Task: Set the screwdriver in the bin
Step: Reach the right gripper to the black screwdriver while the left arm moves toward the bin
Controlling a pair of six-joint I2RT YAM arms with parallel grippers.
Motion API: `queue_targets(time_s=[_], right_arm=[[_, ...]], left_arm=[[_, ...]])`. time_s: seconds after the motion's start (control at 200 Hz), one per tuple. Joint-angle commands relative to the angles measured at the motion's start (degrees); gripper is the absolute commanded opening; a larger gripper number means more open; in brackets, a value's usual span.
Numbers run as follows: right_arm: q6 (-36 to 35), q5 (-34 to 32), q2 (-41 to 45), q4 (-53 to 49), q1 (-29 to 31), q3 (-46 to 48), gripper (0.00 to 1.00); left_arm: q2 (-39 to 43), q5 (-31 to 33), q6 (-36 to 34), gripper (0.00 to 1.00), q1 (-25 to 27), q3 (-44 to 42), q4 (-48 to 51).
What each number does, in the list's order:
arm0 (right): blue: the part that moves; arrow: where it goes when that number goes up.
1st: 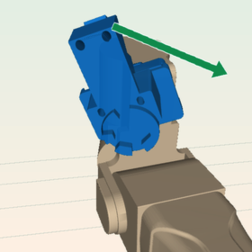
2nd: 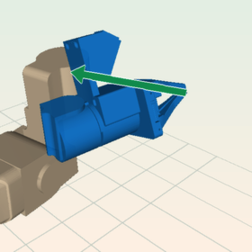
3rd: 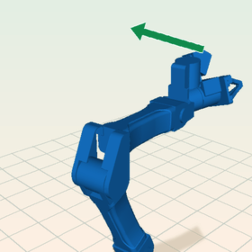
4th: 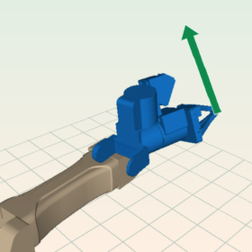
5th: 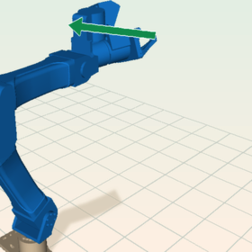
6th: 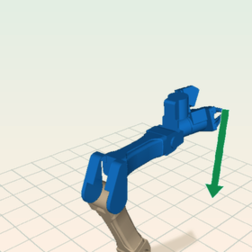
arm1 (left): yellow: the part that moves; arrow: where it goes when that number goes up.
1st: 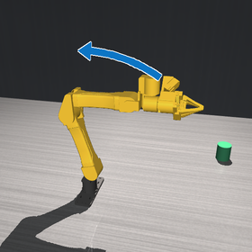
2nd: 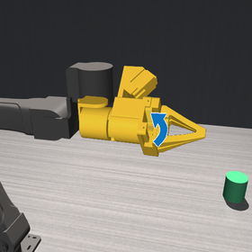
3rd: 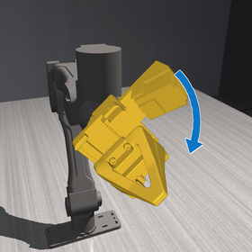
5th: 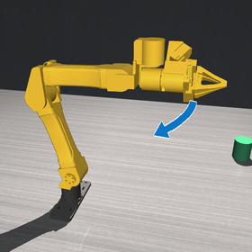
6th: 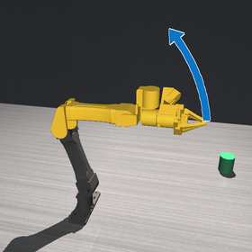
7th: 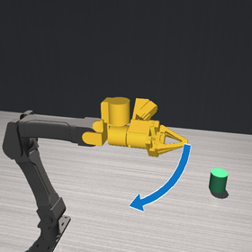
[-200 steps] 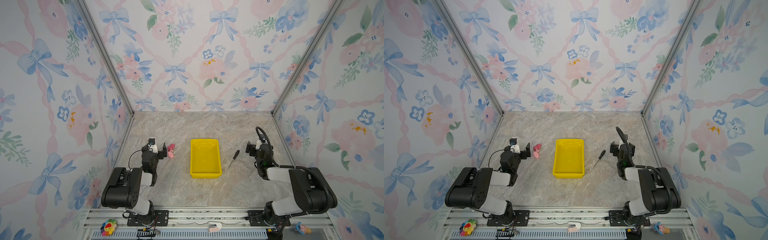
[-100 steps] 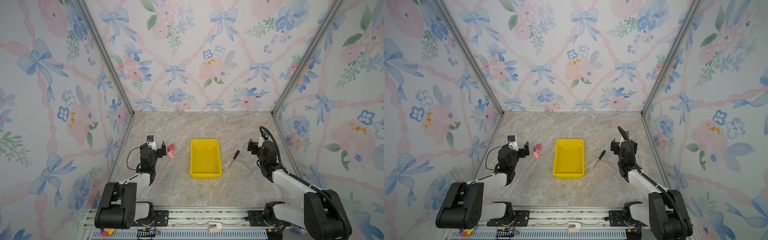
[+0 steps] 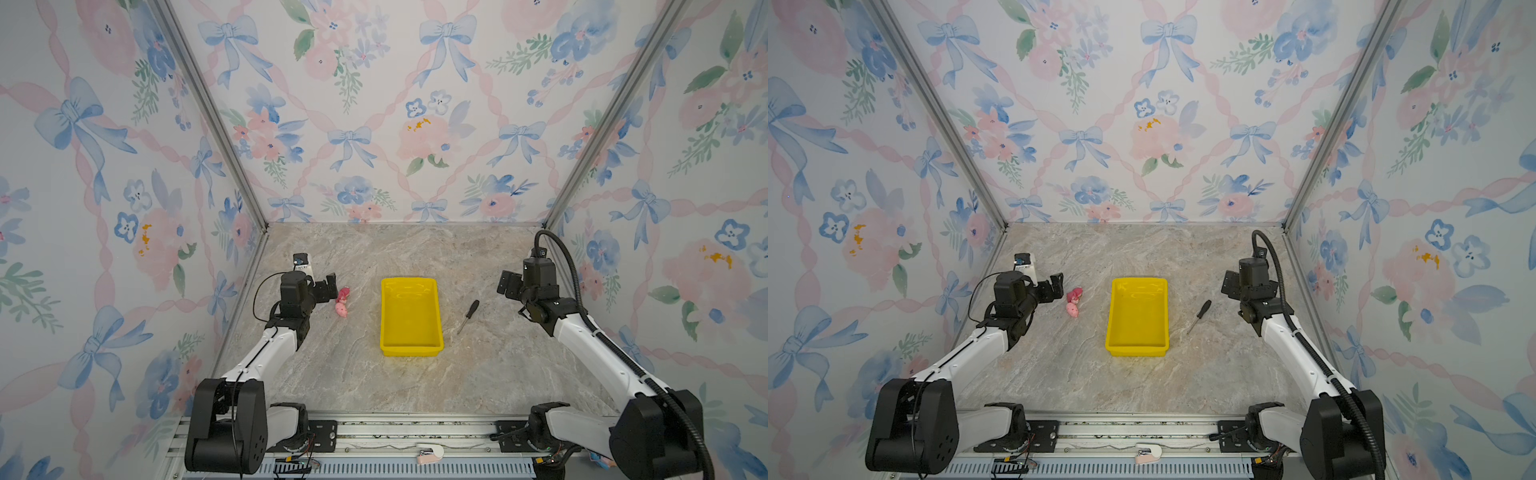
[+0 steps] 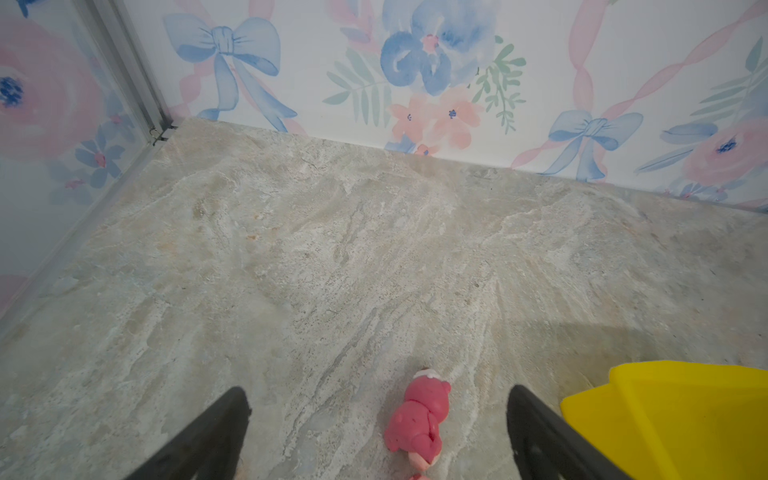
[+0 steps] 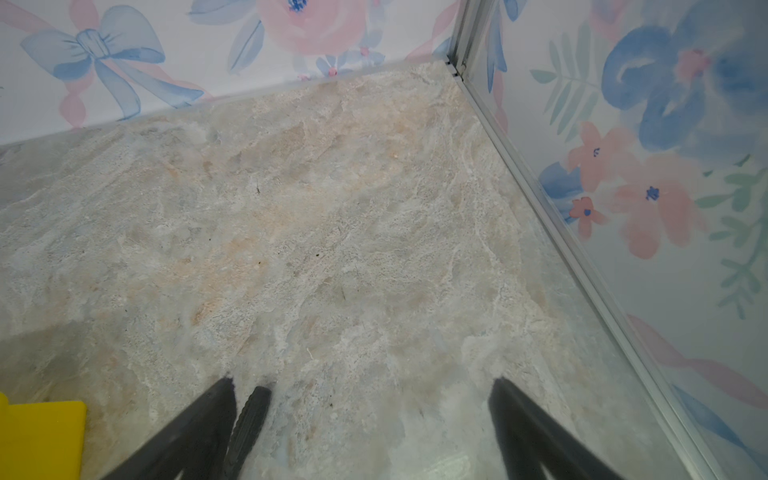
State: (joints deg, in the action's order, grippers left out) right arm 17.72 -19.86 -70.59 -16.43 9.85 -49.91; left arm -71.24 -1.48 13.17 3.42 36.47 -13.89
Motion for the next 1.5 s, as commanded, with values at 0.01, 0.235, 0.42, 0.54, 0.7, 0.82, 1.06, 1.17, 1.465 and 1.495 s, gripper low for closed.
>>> queue_targets(time_s=[0.01,0.235,0.42,0.54,0.7,0.82,1.06,1.17,1.465,1.495], right_arm=[[6.16,-0.65,-2.92,-10.71,2.36,-2.68,0.97],[16.85,-2.12,-11.65,-20.41,5.29,-9.21,0.97],[22.54,-0.06,-17.22,-20.94,8.49,-11.20,0.97],[23.79,2.18,-20.68,-20.56,9.91,-12.79,0.97],[25.13,5.55,-23.79,-18.59,9.96,-13.19,0.97],[25.30,6.84,-26.50,-17.69,10.31,-13.93,0.98],[25.22,8.22,-29.63,-15.29,10.35,-14.51,0.78],[25.10,8.18,-30.86,-14.54,10.35,-14.41,0.71],[24.26,9.23,-34.01,-12.15,10.34,-15.37,0.55],[24.10,9.30,-34.34,-12.14,10.28,-15.51,0.53]], left_arm=[[-3.01,-6.47,0.12,0.98,1.76,4.88,11.93],[-3.04,-5.34,3.70,0.98,8.92,8.47,14.68],[-3.47,-9.07,5.52,0.98,12.53,8.54,15.26],[-3.49,-9.51,4.22,0.97,15.04,8.87,16.25],[-2.54,-10.03,3.56,0.98,18.03,8.90,16.28],[-2.02,-9.46,3.59,0.98,20.32,8.79,16.44],[-1.55,-8.68,4.23,0.98,22.46,7.87,16.44],[-1.42,-8.63,4.06,0.98,22.68,7.82,16.44],[-0.22,-8.35,4.45,0.98,22.95,7.08,16.45],[-0.15,-8.26,4.50,0.97,22.95,6.97,16.44]])
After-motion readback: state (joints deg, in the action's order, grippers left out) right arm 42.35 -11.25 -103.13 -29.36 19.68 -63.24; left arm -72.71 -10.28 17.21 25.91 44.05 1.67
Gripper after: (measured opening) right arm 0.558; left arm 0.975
